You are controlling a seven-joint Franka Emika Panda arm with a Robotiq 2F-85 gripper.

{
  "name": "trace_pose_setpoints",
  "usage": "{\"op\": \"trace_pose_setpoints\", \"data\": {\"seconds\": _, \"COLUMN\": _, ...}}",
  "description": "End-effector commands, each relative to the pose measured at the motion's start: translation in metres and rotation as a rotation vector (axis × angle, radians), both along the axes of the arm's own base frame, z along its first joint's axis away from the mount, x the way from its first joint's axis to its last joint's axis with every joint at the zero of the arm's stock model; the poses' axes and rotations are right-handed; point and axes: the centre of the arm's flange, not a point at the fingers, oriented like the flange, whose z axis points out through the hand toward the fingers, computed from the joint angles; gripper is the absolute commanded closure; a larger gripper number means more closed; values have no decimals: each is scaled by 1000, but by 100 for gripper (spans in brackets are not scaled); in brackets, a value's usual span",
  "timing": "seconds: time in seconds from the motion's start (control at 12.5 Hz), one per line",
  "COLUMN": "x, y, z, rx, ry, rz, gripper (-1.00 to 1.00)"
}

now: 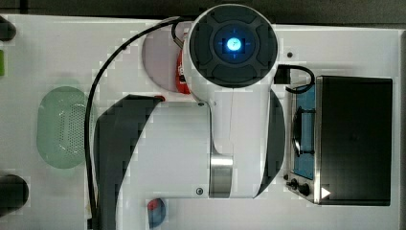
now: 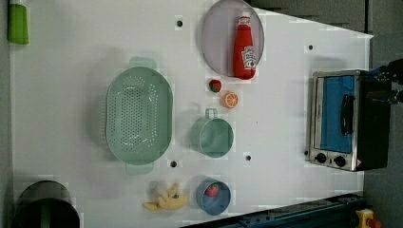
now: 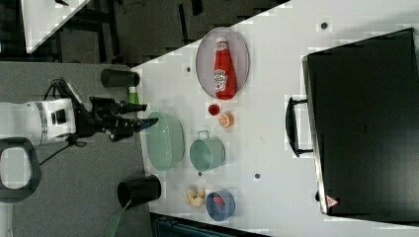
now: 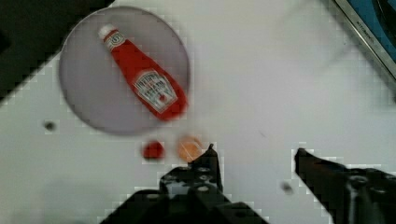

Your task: Pick ketchup from plate and place it on table.

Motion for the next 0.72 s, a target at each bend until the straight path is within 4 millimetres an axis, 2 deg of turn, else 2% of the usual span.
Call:
{"op": "trace_pose_setpoints", "data": {"seconds": 0.08, "x": -65, "y": 3, "z": 77, "rx": -2, "ry": 21, "rz": -115, "gripper": -59}}
{"op": "trace_pose_setpoints", "data": {"seconds": 0.24, "x": -62, "y": 5, "z": 69, "rx": -2, "ry": 37, "rz": -110, "gripper": -100}}
{"op": "trace_pose_setpoints", "data": {"seconds": 0.48, "x": -44, "y": 12, "z": 39, "rx": 4, "ry": 88, "rz": -29, "gripper": -100}}
{"op": "trace_pose_setpoints", "data": {"seconds": 0.72, "x": -13, "y": 23, "z": -9, "rx": 22, "ry": 121, "rz": 130, "gripper": -100}}
